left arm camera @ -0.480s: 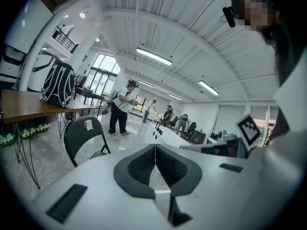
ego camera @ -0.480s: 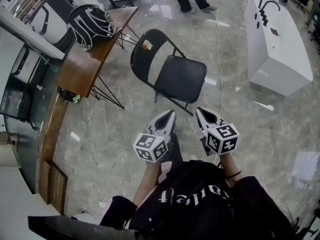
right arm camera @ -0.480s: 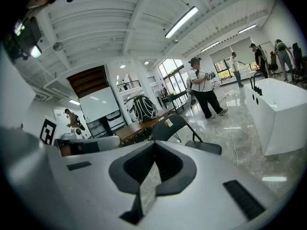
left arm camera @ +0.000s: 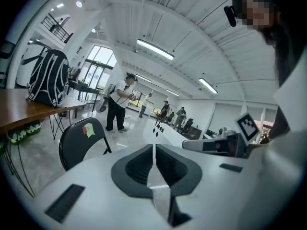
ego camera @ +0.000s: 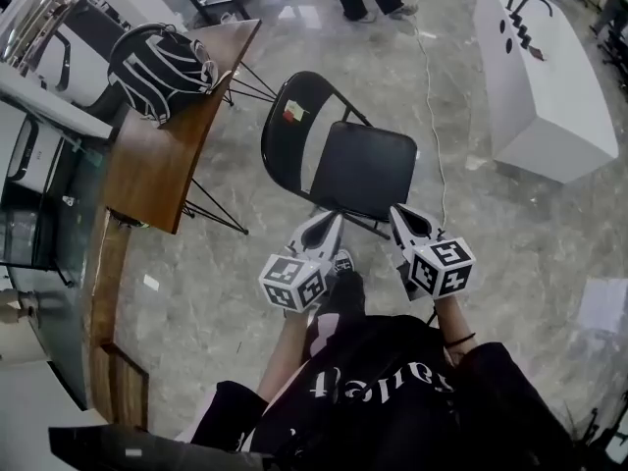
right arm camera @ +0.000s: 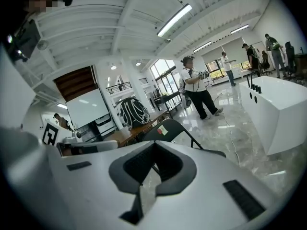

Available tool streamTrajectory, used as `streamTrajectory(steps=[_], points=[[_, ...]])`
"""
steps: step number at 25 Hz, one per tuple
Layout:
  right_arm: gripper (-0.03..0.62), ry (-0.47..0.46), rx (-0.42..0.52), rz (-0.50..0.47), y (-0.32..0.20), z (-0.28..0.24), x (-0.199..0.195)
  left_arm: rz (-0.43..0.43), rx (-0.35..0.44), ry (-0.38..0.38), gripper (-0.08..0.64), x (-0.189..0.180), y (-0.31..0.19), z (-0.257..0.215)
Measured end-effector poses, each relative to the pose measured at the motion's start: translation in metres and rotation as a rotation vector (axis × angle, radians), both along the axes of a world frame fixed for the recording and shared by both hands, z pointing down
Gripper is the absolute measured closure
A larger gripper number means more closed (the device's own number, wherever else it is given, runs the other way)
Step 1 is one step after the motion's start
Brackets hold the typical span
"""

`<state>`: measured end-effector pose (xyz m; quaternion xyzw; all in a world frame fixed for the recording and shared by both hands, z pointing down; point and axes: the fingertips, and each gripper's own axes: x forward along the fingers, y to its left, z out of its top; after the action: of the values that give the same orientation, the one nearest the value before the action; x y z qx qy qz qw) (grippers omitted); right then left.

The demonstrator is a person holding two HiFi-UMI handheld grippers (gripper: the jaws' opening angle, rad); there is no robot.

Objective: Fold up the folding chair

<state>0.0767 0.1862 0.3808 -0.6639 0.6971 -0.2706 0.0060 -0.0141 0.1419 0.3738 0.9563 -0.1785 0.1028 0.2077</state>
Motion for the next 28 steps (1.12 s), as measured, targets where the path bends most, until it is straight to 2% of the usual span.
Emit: streamTrajectory(steps=[8, 13, 18, 23, 28], points=[[0.579, -0.018, -0.025, 0.093, -0.105, 0.013, 0.005, 0.053, -0.001, -0.037, 0.557, -0.012, -0.119, 0.012], [0.580, -0.008, -0.091, 0.063, -0.137, 0.036, -0.004, 0.046, -0.012, -0.092, 0.554, -0.018, -0.182, 0.035], [0.579, -0.003, -0.165, 0.028, -0.158, 0.070, 0.003, 0.019, 0.005, -0.149, 0.495, -0.013, -0.243, 0.053], [0.579, -0.001, -0.232, 0.003, -0.171, 0.111, 0.016, 0.007, 0.046, -0.272, 0.395, -0.010, -0.304, 0.077], [0.577, -0.027, -0.281, 0.022, -0.180, 0.168, 0.040, 0.016, 0.061, -0.444, 0.360, -0.012, -0.367, 0.122]])
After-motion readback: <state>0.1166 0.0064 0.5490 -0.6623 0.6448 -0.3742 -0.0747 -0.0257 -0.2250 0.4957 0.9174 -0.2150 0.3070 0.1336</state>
